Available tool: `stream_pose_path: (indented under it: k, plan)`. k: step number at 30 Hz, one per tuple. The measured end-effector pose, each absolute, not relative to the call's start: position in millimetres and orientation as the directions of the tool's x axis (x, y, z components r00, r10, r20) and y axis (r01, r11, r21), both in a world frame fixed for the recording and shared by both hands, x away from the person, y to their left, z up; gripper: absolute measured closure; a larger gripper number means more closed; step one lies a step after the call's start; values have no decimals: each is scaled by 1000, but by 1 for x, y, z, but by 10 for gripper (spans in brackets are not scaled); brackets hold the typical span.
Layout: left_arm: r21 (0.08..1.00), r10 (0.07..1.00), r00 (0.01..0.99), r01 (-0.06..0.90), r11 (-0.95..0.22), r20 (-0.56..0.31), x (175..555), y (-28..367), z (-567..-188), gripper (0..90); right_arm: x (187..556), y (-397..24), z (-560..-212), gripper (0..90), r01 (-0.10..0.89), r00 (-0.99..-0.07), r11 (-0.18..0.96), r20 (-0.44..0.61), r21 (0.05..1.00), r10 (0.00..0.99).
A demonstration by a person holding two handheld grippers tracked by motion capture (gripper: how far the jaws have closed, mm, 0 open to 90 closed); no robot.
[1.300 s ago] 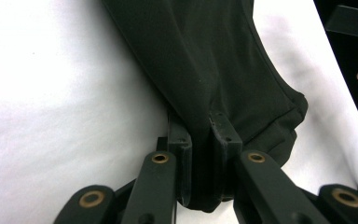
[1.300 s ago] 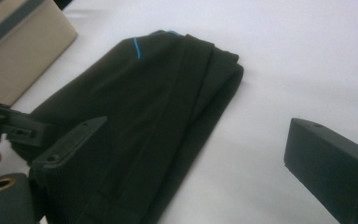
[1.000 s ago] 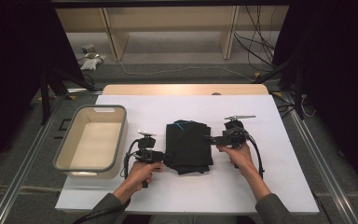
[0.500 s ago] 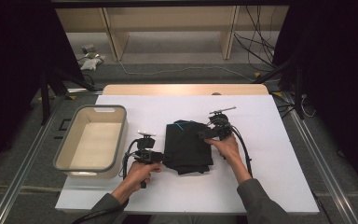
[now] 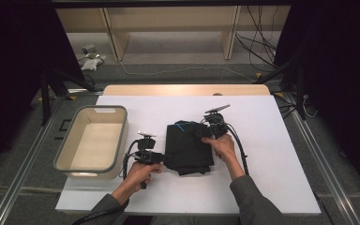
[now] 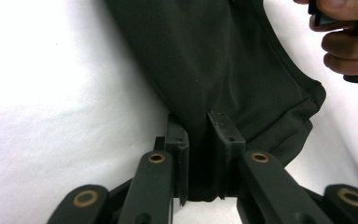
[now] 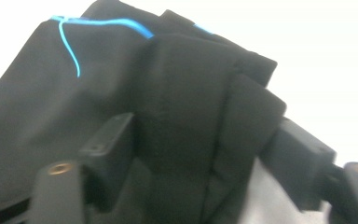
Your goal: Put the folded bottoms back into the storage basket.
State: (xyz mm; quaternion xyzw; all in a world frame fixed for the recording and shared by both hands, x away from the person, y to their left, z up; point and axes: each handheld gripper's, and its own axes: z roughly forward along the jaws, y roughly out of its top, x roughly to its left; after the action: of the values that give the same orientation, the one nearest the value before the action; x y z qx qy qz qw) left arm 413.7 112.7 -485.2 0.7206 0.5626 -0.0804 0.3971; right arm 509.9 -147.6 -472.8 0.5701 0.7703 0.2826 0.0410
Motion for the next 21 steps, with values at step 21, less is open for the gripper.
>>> stream_pose_path:
  k: [21]
  plan:
    - [488, 748, 356, 872, -49, -561, 414, 113, -485, 813, 505, -149, -479, 691, 872, -331, 122, 386, 474, 861]
